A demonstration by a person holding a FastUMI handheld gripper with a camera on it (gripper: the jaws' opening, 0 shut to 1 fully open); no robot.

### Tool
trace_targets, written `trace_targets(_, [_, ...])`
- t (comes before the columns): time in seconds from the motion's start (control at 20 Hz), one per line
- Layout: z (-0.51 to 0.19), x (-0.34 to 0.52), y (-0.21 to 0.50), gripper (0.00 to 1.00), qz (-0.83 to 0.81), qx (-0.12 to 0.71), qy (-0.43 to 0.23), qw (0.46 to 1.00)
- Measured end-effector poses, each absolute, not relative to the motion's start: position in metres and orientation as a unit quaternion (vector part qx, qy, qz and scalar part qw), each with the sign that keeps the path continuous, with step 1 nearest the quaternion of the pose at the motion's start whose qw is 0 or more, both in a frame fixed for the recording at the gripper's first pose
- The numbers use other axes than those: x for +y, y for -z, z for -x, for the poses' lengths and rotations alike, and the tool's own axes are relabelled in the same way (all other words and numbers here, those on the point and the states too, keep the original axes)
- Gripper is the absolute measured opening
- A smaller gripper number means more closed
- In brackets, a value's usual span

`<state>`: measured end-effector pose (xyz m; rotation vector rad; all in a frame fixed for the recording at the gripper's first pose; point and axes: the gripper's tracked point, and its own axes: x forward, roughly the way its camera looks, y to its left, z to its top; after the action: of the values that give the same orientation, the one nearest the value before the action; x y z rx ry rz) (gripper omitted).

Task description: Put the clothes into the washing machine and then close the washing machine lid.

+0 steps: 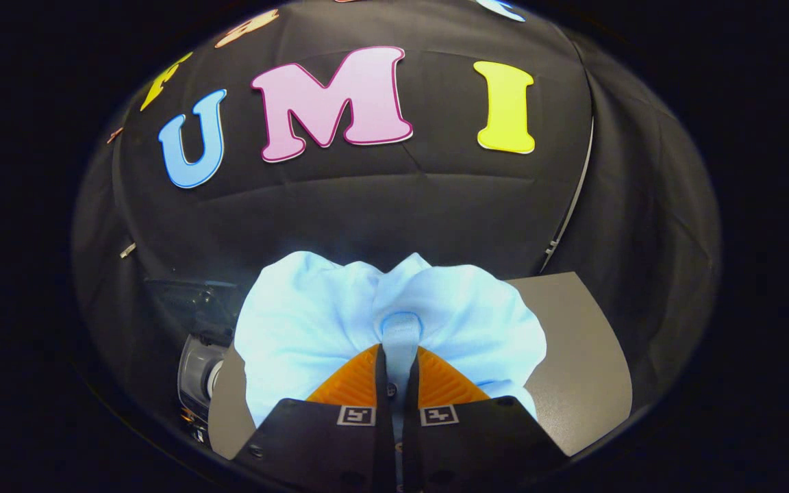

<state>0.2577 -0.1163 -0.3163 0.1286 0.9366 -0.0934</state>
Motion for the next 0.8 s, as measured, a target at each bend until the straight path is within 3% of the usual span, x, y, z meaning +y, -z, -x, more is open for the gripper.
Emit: trace_targets(0.8, [-0.224, -0.046, 0.106, 0.09, -0.062, 0.28, -0.009, 0.958])
